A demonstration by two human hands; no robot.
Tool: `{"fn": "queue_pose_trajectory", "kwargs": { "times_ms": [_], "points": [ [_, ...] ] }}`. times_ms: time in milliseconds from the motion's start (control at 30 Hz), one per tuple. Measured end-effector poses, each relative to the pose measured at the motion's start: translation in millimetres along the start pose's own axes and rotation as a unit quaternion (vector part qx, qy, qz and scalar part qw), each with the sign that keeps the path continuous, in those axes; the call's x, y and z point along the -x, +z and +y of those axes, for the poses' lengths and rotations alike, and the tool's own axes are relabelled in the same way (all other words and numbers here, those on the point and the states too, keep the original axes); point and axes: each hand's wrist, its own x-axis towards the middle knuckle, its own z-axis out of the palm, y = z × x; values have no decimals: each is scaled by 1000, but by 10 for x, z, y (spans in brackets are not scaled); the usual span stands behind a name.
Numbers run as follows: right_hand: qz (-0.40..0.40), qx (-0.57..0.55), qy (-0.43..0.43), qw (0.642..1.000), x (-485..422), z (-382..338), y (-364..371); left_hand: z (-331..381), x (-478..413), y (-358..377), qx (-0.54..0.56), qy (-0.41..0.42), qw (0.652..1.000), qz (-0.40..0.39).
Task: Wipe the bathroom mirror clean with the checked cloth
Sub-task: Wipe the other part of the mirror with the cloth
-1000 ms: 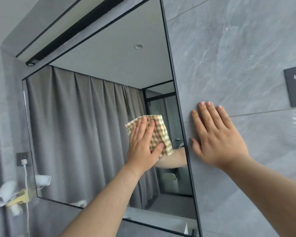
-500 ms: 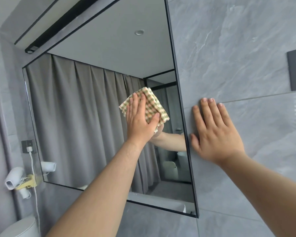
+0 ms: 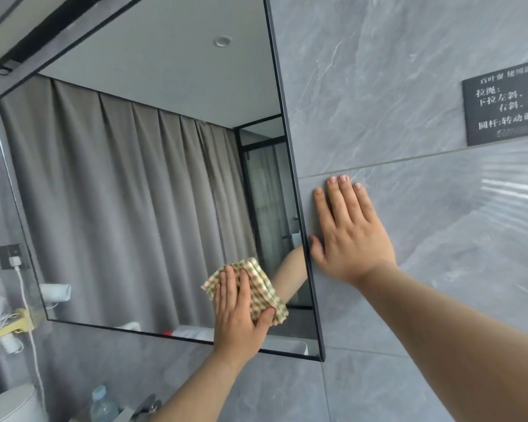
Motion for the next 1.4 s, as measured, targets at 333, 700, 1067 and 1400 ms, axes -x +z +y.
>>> {"fn": "queue_pose_trajectory", "kwargs": {
  "times_ms": [333,700,1067,1400],
  "points": [
    [12,-12,-1,1000,15,-9,17,339,-1734,-833,-28,-1,998,57],
    [4,2,4,1000,40,-32,2,113,-562,-241,11,-100,994,46],
    [9,-4,8,1000,49,-39,5,505,181,226,228,-445,859,109],
    [8,-16,4,1000,74,-23,3,982,486,591,40,-20,996,83]
  ]
}}
